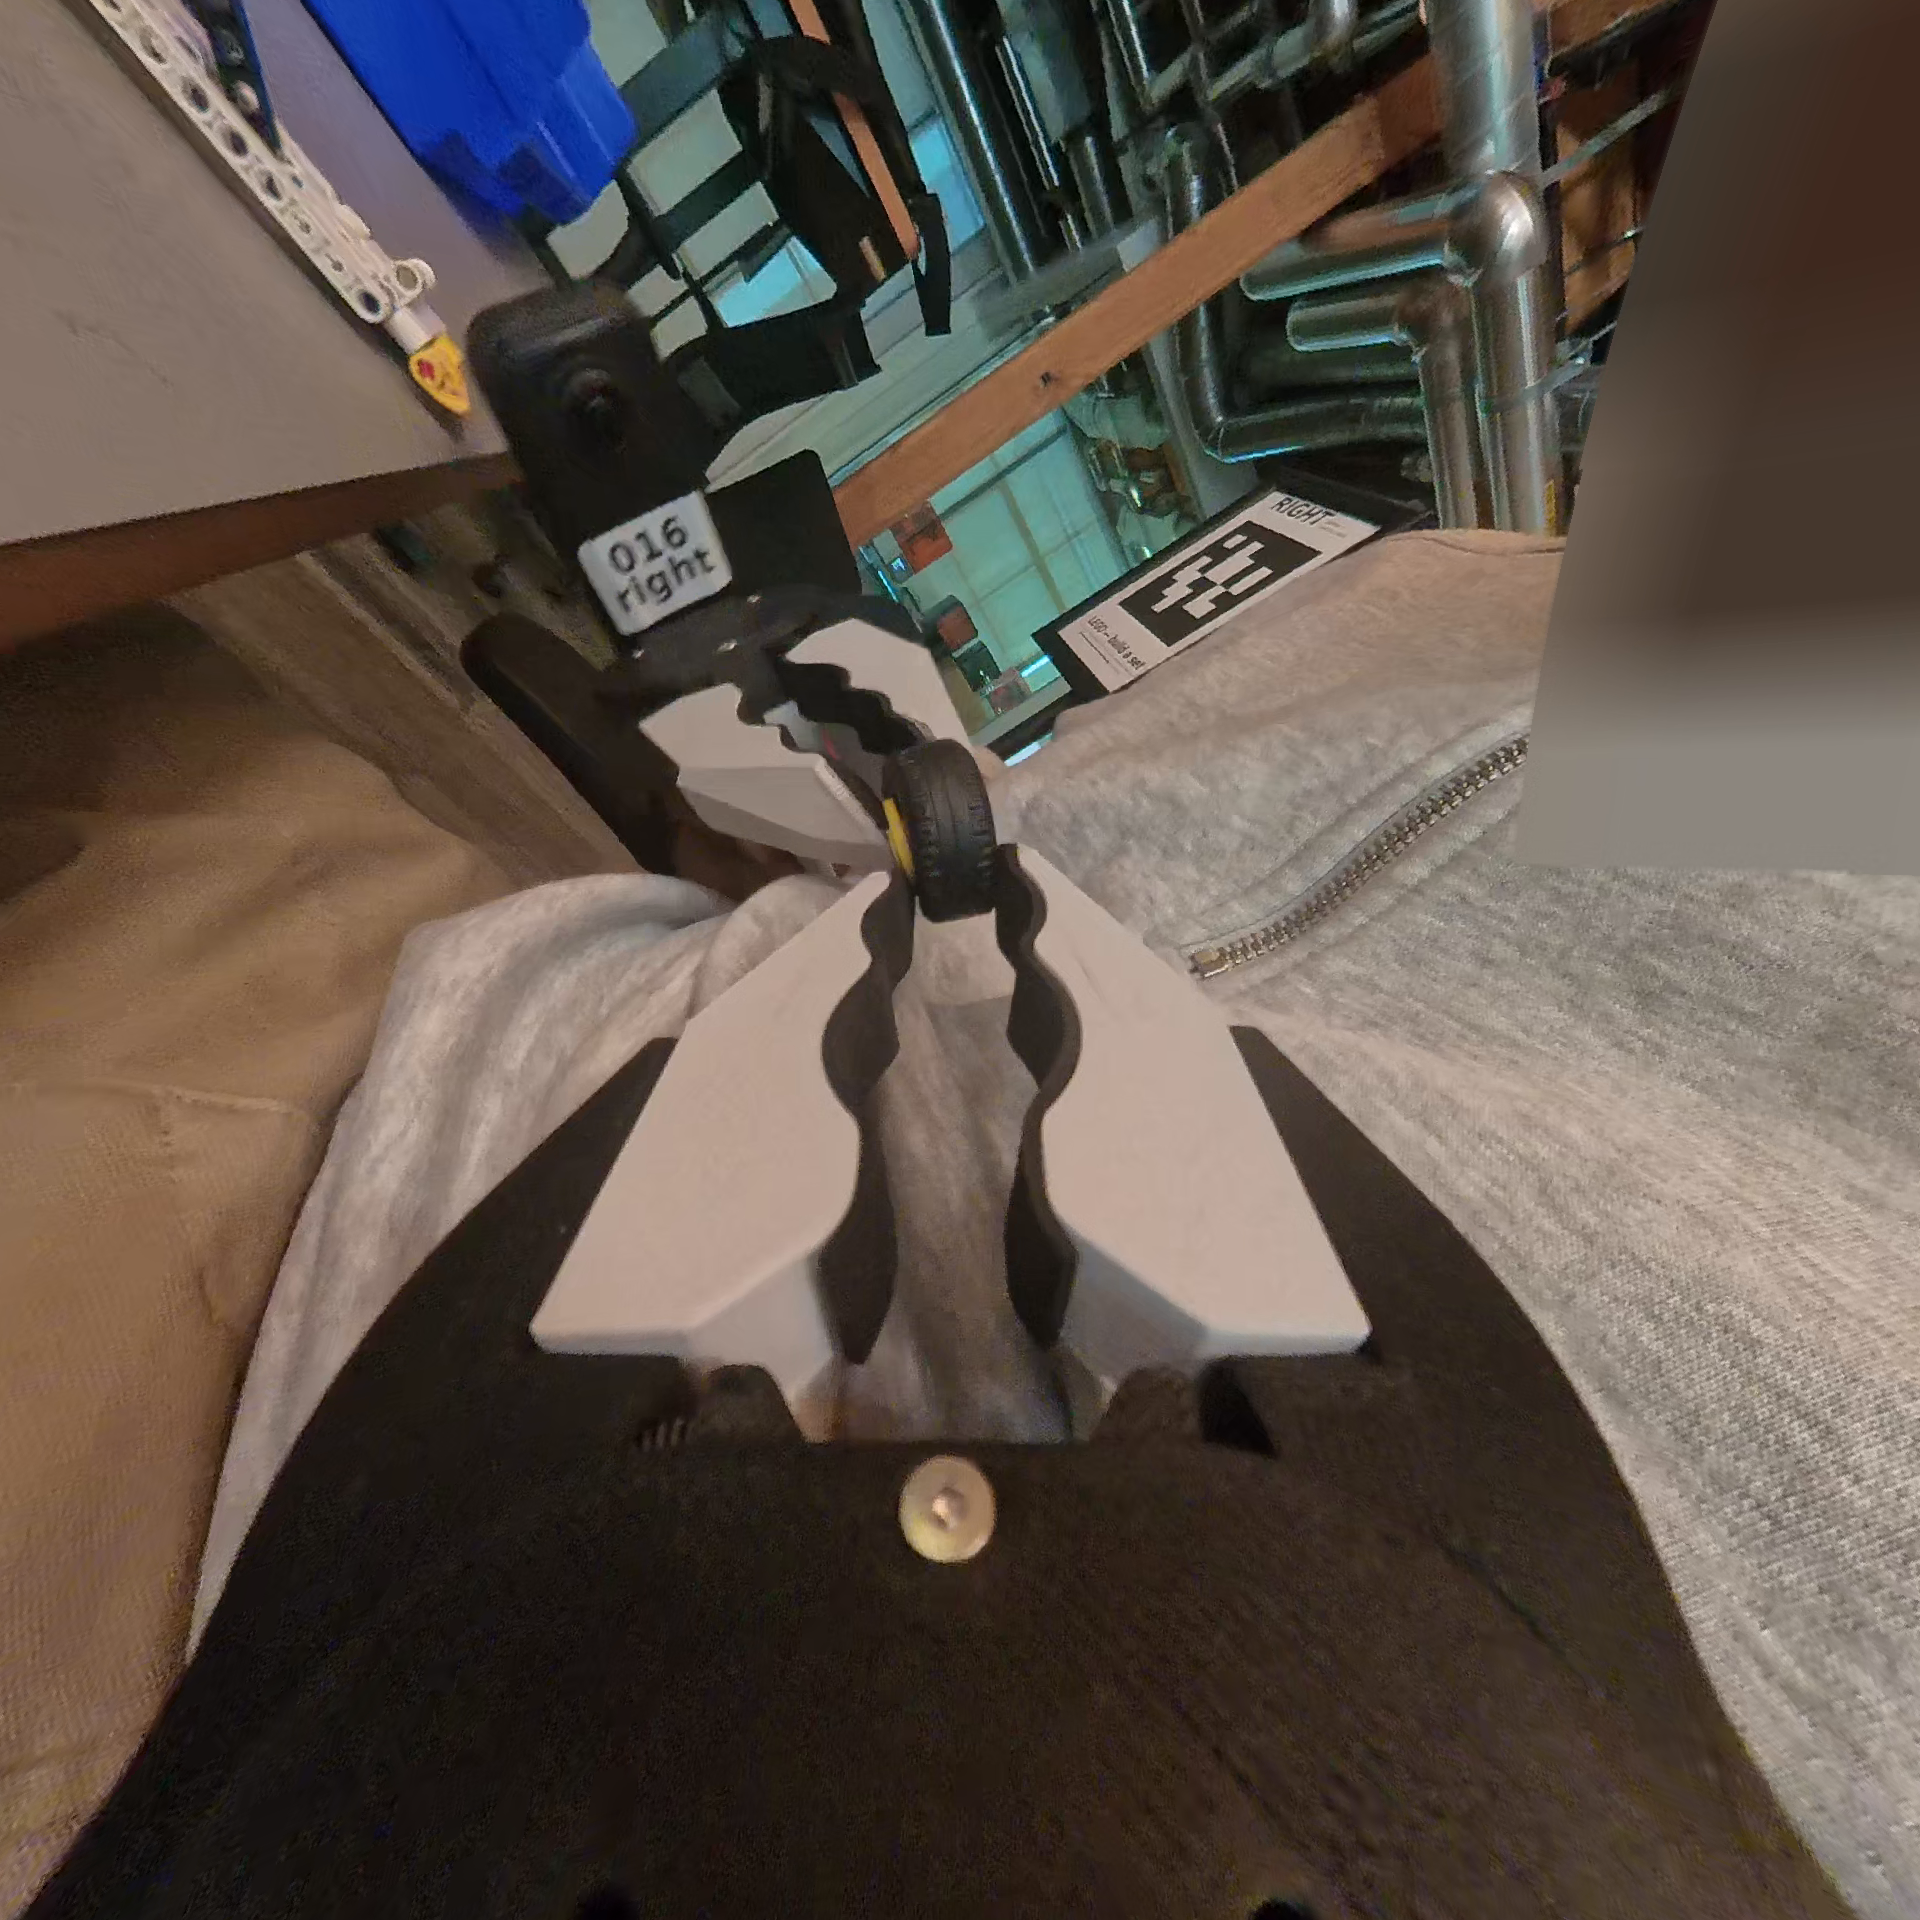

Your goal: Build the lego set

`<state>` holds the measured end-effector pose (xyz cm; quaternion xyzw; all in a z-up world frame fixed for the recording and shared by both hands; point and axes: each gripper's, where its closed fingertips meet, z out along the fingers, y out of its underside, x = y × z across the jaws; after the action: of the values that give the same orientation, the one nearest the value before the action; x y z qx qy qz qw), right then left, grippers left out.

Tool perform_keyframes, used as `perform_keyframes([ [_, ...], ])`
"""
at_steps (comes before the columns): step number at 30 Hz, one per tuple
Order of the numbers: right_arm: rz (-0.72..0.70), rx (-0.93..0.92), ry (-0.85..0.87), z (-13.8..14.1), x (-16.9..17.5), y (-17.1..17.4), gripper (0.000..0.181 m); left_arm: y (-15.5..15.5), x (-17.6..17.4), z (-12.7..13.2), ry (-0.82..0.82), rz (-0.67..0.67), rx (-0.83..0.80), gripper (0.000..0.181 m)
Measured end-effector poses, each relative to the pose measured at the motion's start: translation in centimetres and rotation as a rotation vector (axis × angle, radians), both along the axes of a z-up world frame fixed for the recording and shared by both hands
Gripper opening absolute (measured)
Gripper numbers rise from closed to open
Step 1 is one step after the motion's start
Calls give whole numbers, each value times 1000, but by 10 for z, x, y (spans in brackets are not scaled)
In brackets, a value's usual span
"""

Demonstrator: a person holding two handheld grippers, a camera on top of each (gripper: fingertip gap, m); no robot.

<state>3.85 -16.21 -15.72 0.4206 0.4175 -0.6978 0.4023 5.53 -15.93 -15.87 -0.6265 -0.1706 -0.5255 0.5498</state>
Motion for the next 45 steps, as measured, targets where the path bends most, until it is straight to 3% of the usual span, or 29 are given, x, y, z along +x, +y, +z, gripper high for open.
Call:
perform_keyframes([
  [6, 10, 330, 221, -1, 3, -6, 12, -5, 0, 2, 40, 3, 9, 22],
  [11, 18, 436, 399, 2, 14, -10, 13, -7, 6, 3, 172, 29, 9, 12],
  [12, 18, 449, 432, 3, 16, -9, 13, -7, 7, 4, 204, 31, 8, 12],
  [14, -19, 476, 513, 8, 17, -7, 31, -9, 9, 7, 294, 49, 21, 12],
  [17, -101, 496, 643, 22, 18, -4, 39, -9, 18, 5, 541, 56, 10, 13],
  [20, -89, 569, 756, 21, 25, -8, 34, -7, 23, 5, 726, 61, 10, 13],
  [24, -94, 621, 863, 22, 30, -10, 15, -6, 27, 4, 742, 41, 19, 12],
  [45, -22, 493, 727, 17, 39, -13, 12, -7, 35, 1, 916, -8, -7, 11],
])
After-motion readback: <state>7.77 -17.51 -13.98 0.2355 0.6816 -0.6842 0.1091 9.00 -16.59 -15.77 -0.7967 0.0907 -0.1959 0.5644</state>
